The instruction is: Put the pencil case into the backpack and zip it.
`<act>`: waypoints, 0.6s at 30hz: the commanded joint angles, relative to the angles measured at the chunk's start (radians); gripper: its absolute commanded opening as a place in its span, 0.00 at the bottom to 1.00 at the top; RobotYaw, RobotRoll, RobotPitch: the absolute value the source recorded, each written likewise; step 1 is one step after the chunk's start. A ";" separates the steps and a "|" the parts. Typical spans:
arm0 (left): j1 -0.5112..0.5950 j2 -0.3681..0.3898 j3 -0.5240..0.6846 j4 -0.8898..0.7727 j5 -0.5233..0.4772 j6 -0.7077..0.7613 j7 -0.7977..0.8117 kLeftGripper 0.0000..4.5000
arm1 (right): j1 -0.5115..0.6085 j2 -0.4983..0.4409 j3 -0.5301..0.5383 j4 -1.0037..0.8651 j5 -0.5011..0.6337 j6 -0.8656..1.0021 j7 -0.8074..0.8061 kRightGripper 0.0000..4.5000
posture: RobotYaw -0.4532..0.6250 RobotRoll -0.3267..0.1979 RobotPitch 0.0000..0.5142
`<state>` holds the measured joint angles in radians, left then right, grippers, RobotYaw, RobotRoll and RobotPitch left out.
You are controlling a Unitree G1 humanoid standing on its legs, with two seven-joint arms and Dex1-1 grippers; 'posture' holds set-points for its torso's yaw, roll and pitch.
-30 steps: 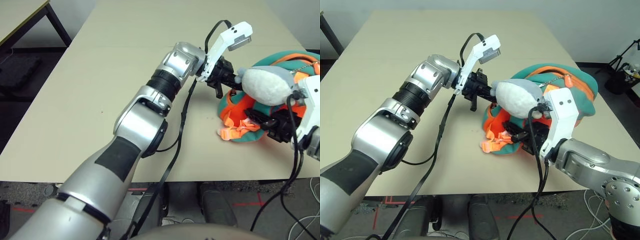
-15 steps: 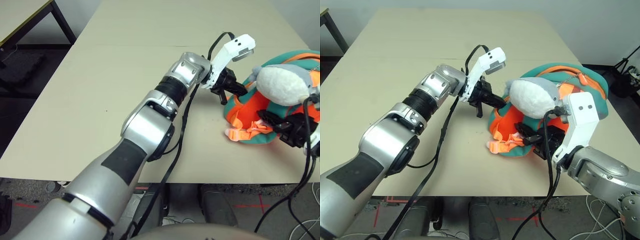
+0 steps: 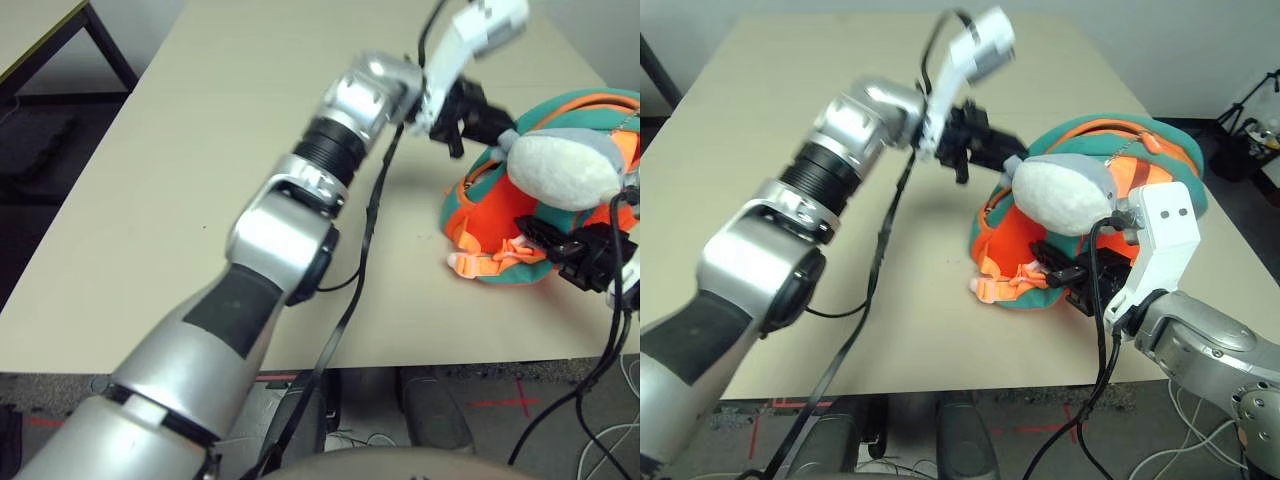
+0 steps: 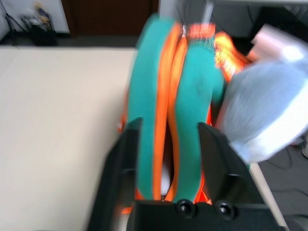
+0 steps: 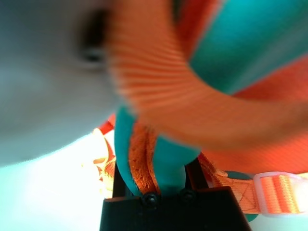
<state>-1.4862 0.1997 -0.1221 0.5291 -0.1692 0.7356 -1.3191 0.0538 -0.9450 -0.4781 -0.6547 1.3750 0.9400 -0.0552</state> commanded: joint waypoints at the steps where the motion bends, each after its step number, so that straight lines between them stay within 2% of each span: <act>1: 0.087 0.084 -0.027 -0.260 -0.089 0.231 -0.005 0.86 | -0.003 -0.001 0.016 0.020 -0.023 0.004 0.029 0.04 | 0.25 0.62 0.34; 3: 0.134 0.124 -0.031 -0.366 -0.117 0.296 0.029 1.00 | -0.015 -0.003 0.023 0.033 -0.034 0.007 0.043 0.04 | 0.25 0.62 0.34; 7: 0.185 0.161 -0.027 -0.474 -0.150 0.349 0.106 1.00 | -0.058 -0.009 0.048 0.066 -0.060 0.014 0.070 0.04 | 0.26 0.62 0.35; 10: 0.188 0.158 -0.035 -0.521 -0.174 0.356 0.150 1.00 | -0.093 -0.009 0.066 0.092 -0.083 0.020 0.090 0.04 | 0.27 0.62 0.35; 18: 0.184 0.141 -0.157 -0.573 -0.162 0.207 0.184 1.00 | -0.159 0.017 0.110 0.131 -0.137 0.035 0.122 0.04 | 0.27 0.62 0.37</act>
<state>-1.3009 0.3430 -0.2460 -0.0240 -0.3399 0.9815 -1.1347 -0.1018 -0.9369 -0.3926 -0.5297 1.2517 0.9611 0.0583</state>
